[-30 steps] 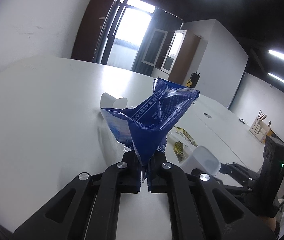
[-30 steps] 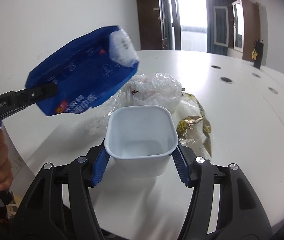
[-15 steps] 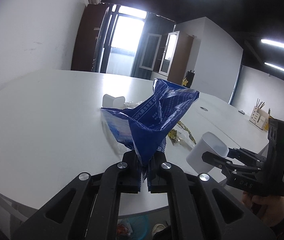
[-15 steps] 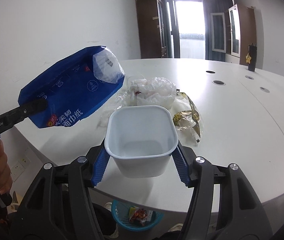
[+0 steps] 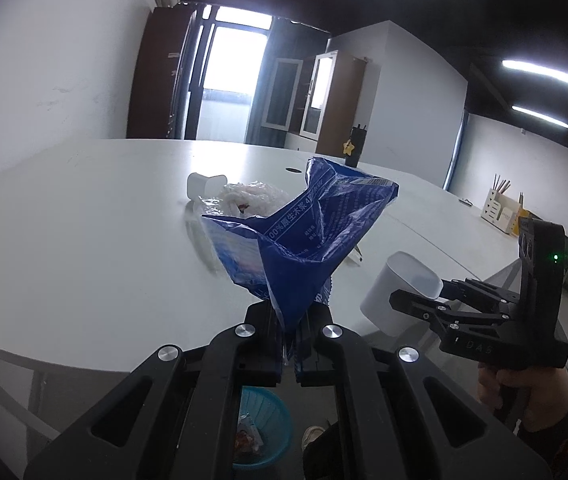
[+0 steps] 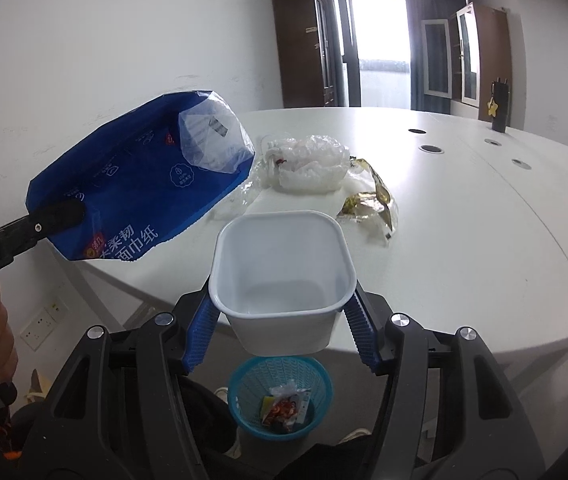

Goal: Collect trash
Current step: 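Carry the blue bag and white cup down over the blue wastebasket, then open the left tool over the basket while the right tool releases the cup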

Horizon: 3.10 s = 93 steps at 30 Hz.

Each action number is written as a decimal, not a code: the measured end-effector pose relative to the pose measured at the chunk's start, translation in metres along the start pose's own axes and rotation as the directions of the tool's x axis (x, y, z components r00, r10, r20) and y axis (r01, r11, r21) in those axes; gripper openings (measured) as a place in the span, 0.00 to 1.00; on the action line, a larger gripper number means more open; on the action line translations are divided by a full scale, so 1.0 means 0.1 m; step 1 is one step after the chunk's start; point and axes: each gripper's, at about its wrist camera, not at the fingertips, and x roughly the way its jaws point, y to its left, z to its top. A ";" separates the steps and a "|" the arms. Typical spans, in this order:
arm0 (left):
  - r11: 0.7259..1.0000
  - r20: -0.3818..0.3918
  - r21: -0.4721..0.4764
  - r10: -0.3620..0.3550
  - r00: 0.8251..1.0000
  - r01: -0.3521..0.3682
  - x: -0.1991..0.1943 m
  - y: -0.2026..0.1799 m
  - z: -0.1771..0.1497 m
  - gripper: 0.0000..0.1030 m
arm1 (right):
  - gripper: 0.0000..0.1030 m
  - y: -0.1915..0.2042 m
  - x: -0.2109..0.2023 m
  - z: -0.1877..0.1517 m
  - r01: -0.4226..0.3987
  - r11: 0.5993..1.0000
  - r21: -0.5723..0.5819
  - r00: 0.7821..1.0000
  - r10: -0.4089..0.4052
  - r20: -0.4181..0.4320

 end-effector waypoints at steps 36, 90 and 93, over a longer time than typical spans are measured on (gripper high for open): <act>0.996 -0.478 -0.034 0.052 0.877 -0.077 0.85 0.41 -1.72 0.02 | 0.54 0.14 0.84 -1.56 0.005 1.000 0.011 0.942 -0.001 -0.335; 0.926 -0.668 -0.136 0.178 0.722 -0.353 2.73 0.90 -2.17 0.17 | 0.72 -0.13 3.15 -2.36 0.094 0.976 0.196 0.730 0.066 -0.680; 0.920 -0.653 -0.156 0.176 0.737 -0.359 2.63 0.92 -2.13 0.17 | 0.72 -0.12 3.09 -2.33 0.095 0.977 0.191 0.743 0.059 -0.667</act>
